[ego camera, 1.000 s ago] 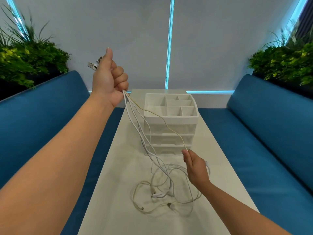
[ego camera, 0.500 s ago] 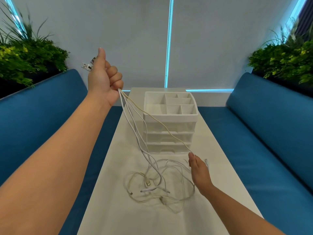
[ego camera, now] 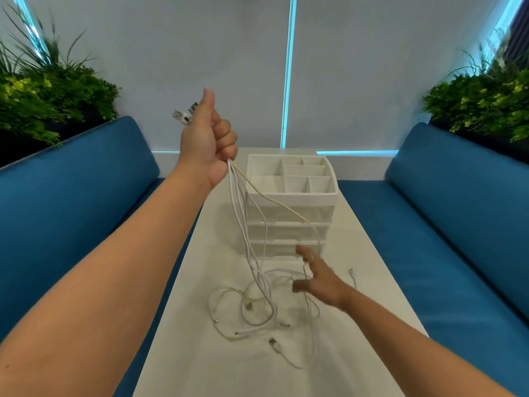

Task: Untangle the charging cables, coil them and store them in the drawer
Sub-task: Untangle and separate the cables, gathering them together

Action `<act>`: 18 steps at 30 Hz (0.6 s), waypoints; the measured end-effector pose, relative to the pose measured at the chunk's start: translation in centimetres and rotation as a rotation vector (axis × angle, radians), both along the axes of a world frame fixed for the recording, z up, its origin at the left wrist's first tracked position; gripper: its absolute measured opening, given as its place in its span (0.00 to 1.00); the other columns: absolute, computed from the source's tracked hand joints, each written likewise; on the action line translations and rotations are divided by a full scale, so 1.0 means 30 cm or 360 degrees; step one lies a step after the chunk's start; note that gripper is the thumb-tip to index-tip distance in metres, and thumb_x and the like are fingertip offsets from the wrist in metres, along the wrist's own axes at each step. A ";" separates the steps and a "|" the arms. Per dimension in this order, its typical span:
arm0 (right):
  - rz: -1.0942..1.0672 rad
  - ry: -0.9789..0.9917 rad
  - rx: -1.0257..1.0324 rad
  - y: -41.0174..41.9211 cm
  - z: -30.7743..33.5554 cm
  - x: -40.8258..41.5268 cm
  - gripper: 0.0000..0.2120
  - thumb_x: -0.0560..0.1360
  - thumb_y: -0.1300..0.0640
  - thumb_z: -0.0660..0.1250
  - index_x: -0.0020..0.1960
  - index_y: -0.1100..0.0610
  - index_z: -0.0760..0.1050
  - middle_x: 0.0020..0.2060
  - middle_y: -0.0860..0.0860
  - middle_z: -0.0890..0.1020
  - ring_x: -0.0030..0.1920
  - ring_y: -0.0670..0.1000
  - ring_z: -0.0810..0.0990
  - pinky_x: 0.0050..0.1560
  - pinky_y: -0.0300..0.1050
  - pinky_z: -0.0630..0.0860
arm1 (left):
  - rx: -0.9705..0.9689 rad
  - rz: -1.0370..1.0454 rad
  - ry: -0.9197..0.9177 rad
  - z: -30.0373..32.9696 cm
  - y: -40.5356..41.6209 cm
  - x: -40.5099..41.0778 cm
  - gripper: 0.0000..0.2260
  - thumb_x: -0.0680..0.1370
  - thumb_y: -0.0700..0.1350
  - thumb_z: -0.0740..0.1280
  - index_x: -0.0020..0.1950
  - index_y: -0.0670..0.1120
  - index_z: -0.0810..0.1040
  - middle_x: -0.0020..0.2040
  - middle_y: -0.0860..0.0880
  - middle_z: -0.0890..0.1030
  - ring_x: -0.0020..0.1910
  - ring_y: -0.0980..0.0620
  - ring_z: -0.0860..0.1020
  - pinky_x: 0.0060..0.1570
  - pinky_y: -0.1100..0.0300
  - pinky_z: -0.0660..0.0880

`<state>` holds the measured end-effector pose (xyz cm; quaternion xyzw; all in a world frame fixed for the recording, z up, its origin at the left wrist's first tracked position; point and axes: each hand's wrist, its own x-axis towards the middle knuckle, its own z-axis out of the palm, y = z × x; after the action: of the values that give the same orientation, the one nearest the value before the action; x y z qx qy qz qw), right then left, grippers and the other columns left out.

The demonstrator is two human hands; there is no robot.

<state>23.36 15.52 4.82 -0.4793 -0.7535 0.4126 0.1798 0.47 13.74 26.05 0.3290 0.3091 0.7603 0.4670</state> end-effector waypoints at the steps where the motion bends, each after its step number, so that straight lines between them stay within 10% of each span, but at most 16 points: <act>1: 0.0062 0.0055 -0.0008 0.002 0.074 -0.022 0.50 0.67 0.51 0.76 0.79 0.49 0.50 0.76 0.47 0.61 0.75 0.52 0.60 0.74 0.50 0.57 | -0.0018 -0.0031 0.0024 -0.009 0.002 0.018 0.24 0.81 0.58 0.62 0.31 0.53 0.55 0.26 0.54 0.54 0.24 0.56 0.51 0.20 0.64 0.51; 4: 0.0326 -0.0206 0.0064 0.029 0.283 -0.054 0.59 0.64 0.45 0.79 0.80 0.49 0.41 0.79 0.48 0.53 0.78 0.53 0.53 0.76 0.51 0.53 | -0.0056 -0.0099 0.0118 -0.029 0.008 0.067 0.24 0.82 0.57 0.62 0.31 0.53 0.55 0.25 0.54 0.55 0.24 0.56 0.52 0.20 0.64 0.51; 12: 0.0314 -0.1048 0.0154 0.097 0.577 0.027 0.50 0.65 0.58 0.80 0.78 0.48 0.55 0.73 0.47 0.68 0.69 0.54 0.71 0.68 0.51 0.68 | -0.0091 -0.0092 0.0302 -0.023 -0.001 0.077 0.23 0.81 0.57 0.63 0.31 0.52 0.56 0.26 0.54 0.56 0.25 0.56 0.53 0.21 0.64 0.52; 18: 0.0238 0.0547 0.0251 -0.003 0.527 -0.171 0.14 0.77 0.59 0.65 0.63 0.53 0.74 0.50 0.44 0.81 0.46 0.41 0.78 0.48 0.37 0.72 | -0.0050 -0.0245 0.0502 -0.071 -0.007 0.153 0.23 0.82 0.54 0.63 0.29 0.52 0.58 0.25 0.53 0.57 0.23 0.56 0.54 0.21 0.64 0.54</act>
<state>18.24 15.43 20.62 -0.3290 -0.7753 0.4400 0.3115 5.06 13.53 23.91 0.4596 0.3642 0.6564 0.4746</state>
